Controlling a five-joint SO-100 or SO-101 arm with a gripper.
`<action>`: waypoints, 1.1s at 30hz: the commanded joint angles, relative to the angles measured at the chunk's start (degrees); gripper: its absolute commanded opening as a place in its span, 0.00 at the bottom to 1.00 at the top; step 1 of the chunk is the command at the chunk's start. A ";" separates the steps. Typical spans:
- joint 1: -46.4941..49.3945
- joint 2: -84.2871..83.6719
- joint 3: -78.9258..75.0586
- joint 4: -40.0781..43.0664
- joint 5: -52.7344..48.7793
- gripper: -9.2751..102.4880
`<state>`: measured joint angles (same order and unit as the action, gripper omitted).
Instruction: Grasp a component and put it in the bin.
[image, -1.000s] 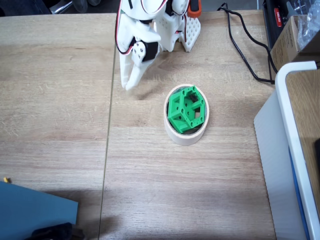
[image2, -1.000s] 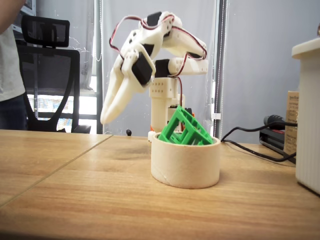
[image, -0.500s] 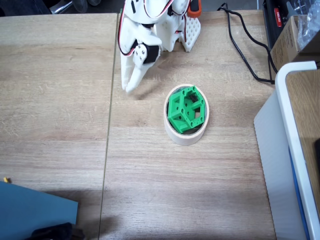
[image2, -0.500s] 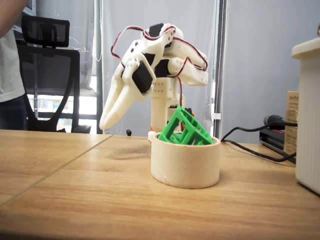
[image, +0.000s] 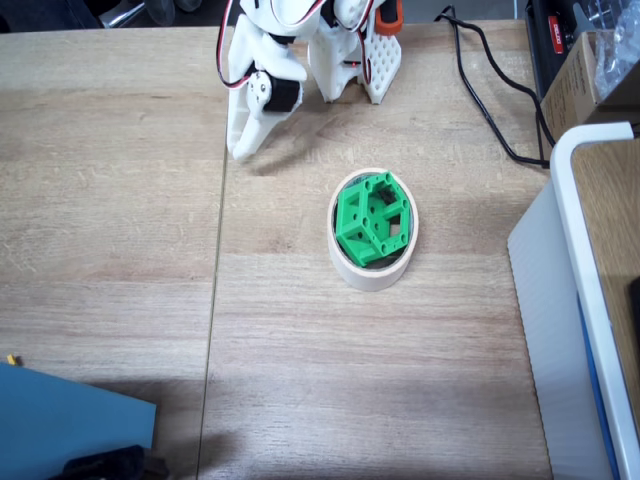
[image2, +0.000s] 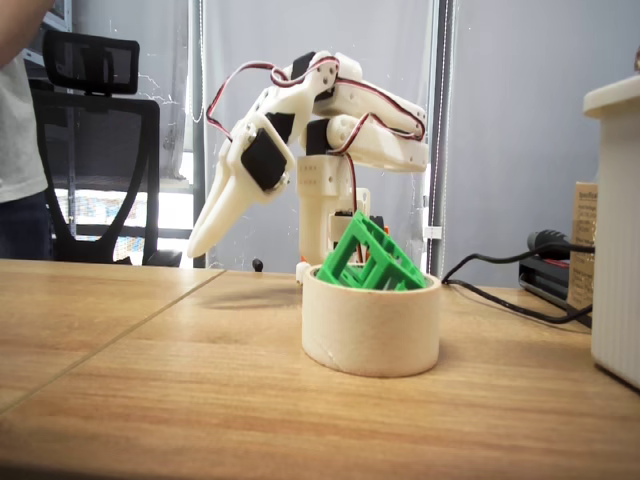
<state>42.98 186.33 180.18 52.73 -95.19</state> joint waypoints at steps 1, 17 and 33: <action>0.26 0.35 0.88 -0.18 -0.18 0.09; 0.97 0.35 4.92 -0.09 0.26 0.09; 0.79 -0.53 4.92 -0.09 0.44 0.09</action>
<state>43.51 186.42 184.66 52.73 -95.10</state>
